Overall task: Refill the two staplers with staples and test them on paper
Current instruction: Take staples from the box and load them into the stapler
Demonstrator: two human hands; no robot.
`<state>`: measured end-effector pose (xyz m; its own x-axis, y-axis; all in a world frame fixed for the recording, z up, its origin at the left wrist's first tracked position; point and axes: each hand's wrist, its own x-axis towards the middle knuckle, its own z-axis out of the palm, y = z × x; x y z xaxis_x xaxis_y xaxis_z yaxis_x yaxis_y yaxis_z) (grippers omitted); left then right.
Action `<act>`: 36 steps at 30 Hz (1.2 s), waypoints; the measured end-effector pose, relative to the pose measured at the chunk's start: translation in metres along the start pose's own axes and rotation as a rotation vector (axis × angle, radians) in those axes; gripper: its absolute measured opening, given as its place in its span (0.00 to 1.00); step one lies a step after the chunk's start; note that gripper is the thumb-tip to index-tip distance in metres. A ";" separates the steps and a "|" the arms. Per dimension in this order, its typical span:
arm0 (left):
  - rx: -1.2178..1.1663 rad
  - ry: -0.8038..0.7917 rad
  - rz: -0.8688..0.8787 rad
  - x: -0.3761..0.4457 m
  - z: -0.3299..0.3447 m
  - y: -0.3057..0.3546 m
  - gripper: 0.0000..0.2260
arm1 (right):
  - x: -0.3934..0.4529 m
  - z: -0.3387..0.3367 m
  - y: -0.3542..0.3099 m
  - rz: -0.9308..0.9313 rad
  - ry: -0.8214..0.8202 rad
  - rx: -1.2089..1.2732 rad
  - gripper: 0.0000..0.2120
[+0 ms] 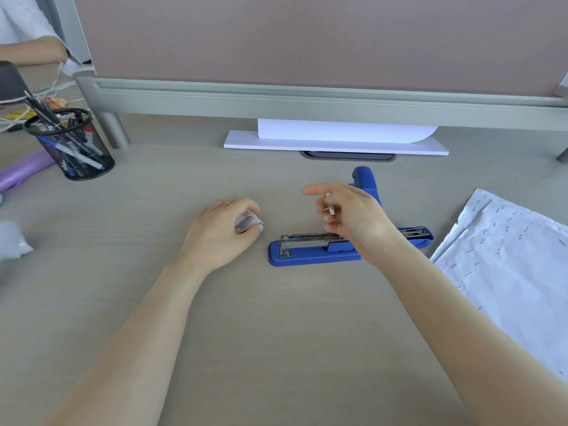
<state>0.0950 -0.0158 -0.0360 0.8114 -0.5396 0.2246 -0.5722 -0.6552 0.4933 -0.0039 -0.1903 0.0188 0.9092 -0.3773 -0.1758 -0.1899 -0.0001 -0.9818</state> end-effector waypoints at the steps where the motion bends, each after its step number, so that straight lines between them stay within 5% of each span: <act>1: -0.031 0.015 -0.007 -0.001 -0.001 0.001 0.15 | -0.001 -0.001 0.000 -0.010 -0.022 -0.052 0.17; 6: -0.172 0.356 0.058 -0.016 -0.008 0.018 0.22 | -0.014 -0.009 0.008 -0.204 -0.113 -0.417 0.11; 15: 0.001 0.211 0.025 -0.051 0.021 0.043 0.15 | -0.017 -0.014 0.015 -0.465 -0.167 -0.612 0.12; 21: -0.286 0.110 -0.080 -0.050 0.021 0.045 0.05 | -0.017 -0.011 0.022 -0.423 -0.175 -0.648 0.07; 36: -0.321 0.086 -0.087 -0.048 0.021 0.042 0.03 | -0.015 -0.011 0.034 -0.394 -0.113 -0.535 0.08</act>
<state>0.0291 -0.0287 -0.0435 0.8705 -0.4333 0.2335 -0.4448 -0.4897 0.7499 -0.0277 -0.1945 -0.0116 0.9758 -0.1562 0.1530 0.0328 -0.5872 -0.8088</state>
